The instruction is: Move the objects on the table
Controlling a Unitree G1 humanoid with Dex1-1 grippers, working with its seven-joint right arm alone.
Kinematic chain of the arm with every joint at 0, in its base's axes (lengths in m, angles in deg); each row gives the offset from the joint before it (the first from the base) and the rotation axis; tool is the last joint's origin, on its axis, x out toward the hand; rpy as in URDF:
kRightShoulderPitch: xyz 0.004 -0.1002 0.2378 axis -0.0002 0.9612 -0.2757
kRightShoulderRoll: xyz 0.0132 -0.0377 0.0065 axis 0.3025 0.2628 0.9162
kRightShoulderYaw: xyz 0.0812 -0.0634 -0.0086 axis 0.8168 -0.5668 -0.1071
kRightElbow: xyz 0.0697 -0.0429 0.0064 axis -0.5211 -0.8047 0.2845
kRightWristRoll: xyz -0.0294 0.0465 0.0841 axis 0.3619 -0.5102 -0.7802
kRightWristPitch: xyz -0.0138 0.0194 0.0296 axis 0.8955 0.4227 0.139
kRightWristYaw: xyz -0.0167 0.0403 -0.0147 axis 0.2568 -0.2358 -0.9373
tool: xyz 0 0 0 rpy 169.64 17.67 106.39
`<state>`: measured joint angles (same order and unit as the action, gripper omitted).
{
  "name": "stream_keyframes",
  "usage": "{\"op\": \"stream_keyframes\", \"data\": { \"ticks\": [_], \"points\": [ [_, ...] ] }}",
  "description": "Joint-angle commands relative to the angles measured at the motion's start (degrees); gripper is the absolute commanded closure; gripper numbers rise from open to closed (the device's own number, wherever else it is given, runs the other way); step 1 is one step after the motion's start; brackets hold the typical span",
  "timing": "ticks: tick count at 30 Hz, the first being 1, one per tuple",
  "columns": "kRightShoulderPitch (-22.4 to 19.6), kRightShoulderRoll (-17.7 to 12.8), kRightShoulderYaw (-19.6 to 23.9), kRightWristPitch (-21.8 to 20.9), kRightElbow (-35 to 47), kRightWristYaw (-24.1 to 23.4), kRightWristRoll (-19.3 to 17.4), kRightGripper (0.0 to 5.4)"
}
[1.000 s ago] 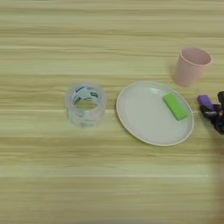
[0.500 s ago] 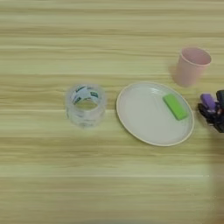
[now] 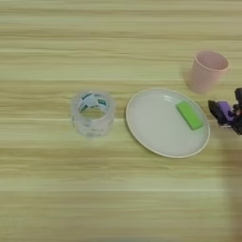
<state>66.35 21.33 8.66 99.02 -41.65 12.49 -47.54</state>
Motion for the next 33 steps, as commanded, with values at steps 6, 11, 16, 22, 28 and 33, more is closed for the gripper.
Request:
{"op": "stream_keyframes", "data": {
  "ticks": [6,11,16,22,28,33],
  "points": [
    [0.25,-1.97,0.39,2.49,12.71,2.17,-2.04,0.24],
    [1.53,-2.1,-2.32,3.98,17.47,4.17,-1.94,0.02],
    [1.75,-1.91,-4.7,6.3,21.57,5.67,-2.51,0.02],
    [1.73,-1.46,-6.63,7.37,22.24,5.91,-2.13,0.02],
    [1.91,-1.39,-9.52,8.18,20.2,6.45,-1.22,0.02],
    [2.06,-1.81,-10.02,9.28,18.66,6.61,-0.95,0.02]
  ]
}}
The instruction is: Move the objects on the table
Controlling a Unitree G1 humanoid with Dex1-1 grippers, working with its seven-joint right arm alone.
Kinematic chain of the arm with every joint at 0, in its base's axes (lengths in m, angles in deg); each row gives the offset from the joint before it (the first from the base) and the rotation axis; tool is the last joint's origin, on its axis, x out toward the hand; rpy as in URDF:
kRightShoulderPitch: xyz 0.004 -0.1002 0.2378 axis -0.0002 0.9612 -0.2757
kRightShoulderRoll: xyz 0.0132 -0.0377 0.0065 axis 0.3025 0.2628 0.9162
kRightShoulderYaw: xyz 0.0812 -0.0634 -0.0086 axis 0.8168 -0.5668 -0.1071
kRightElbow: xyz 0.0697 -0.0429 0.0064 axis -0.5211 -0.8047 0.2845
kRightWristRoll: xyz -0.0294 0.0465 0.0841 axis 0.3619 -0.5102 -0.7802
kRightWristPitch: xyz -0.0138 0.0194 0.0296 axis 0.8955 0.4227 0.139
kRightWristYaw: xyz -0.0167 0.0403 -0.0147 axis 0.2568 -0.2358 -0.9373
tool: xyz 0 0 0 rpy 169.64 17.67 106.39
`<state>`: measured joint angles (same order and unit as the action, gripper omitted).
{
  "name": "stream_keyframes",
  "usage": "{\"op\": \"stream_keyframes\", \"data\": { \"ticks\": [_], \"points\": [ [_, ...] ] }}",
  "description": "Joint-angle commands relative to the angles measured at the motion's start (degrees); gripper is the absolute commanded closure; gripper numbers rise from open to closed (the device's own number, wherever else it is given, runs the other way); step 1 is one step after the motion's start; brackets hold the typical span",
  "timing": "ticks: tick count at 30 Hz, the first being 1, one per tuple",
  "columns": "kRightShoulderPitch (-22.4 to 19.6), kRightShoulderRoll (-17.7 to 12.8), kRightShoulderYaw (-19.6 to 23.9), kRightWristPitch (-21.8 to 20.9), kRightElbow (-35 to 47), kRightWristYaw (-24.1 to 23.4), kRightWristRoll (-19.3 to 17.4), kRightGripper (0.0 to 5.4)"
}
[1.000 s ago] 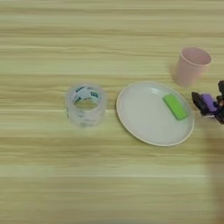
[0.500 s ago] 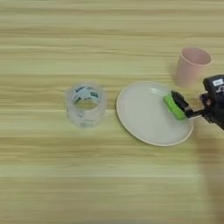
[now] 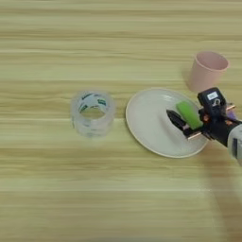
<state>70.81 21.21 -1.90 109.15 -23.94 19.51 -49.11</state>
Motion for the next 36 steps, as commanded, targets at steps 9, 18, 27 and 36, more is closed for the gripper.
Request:
{"op": "stream_keyframes", "data": {
  "ticks": [9,18,27,36],
  "points": [
    [-2.64,-1.71,0.27,1.16,-0.85,0.23,0.5,0.02],
    [-3.41,-1.59,0.82,5.87,-1.43,1.7,-1.05,0.02],
    [-5.04,-1.4,0.58,6.86,-5.05,1.94,-1.18,0.02],
    [-6.23,-1.42,0.85,5.58,-7.63,1.46,-0.8,0.02]
  ]
}}
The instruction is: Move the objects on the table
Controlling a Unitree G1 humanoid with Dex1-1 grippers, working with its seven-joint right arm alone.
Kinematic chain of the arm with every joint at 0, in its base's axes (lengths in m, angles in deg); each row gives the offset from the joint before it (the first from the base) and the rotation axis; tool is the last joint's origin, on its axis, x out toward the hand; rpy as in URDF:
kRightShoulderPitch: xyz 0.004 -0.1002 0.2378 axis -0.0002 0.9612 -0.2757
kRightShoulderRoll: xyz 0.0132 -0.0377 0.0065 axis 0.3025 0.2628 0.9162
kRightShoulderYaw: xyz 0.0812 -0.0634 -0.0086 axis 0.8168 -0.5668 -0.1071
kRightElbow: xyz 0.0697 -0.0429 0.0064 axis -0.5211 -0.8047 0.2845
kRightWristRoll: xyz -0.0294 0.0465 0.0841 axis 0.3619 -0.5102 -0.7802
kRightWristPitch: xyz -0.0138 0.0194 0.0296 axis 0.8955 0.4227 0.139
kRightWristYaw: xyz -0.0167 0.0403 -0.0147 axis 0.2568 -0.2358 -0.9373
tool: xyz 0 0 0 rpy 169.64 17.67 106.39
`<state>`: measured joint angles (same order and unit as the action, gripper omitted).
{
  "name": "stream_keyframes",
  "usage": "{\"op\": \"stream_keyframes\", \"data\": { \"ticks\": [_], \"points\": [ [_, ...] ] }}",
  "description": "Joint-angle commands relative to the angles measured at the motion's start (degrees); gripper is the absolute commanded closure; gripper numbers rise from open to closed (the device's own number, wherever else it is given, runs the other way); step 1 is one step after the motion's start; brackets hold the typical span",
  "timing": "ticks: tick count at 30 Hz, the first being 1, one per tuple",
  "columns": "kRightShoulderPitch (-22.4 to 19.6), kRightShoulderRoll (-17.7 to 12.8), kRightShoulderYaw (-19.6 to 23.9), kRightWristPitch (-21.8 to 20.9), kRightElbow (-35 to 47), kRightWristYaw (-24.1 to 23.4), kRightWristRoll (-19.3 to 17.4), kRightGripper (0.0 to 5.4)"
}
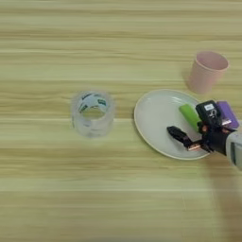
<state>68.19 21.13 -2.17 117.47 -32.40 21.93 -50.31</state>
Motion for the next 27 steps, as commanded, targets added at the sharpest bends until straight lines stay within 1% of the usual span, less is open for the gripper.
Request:
{"op": "stream_keyframes", "data": {
  "ticks": [1,15,21,26,27],
  "points": [
    [-3.77,-1.31,1.06,-2.88,0.41,-0.99,0.46,0.02],
    [-3.78,-1.22,0.11,-3.56,-0.56,-0.42,0.66,0.02],
    [-3.76,-1.12,0.0,-4.25,-0.94,-0.34,0.71,0.79],
    [-3.76,-1.01,-0.15,-5.2,-1.5,-0.33,0.82,1.23],
    [-3.76,-1.01,-0.15,-5.3,-1.54,-0.35,0.83,1.43]
  ]
}}
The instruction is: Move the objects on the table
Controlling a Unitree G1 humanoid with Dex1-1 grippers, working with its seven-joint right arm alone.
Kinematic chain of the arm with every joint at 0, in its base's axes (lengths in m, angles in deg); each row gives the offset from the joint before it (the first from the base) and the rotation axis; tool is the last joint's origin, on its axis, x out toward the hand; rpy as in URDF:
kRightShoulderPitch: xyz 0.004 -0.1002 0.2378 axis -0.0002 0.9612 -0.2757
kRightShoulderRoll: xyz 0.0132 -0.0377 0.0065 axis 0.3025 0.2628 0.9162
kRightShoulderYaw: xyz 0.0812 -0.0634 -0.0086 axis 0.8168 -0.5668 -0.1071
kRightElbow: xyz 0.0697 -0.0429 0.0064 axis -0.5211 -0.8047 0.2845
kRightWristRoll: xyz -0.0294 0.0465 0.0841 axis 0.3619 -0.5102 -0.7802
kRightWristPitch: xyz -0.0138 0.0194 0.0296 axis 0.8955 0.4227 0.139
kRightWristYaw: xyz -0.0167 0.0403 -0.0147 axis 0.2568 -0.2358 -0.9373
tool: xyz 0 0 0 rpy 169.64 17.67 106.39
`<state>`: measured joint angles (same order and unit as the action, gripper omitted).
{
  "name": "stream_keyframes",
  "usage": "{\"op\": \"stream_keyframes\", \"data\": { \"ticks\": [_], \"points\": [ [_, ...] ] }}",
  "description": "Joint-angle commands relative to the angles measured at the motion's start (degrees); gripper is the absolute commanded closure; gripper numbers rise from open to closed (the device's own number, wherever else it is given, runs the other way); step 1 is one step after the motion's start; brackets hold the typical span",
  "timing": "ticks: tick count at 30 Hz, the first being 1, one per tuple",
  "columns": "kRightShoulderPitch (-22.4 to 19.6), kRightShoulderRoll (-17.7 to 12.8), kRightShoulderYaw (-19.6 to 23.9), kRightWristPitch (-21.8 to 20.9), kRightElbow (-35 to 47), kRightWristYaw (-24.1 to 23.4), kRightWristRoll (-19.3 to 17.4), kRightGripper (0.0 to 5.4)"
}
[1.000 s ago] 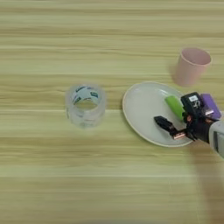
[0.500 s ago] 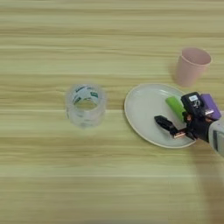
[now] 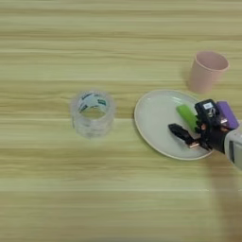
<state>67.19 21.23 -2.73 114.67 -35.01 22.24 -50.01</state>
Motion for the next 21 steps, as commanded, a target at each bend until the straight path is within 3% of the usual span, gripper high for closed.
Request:
{"op": "stream_keyframes", "data": {
  "ticks": [1,21],
  "points": [
    [-2.76,-1.13,0.42,-2.57,1.07,-0.65,0.5,1.52],
    [-3.15,-0.54,-0.14,-4.78,-0.42,-0.92,0.72,3.84]
  ]
}}
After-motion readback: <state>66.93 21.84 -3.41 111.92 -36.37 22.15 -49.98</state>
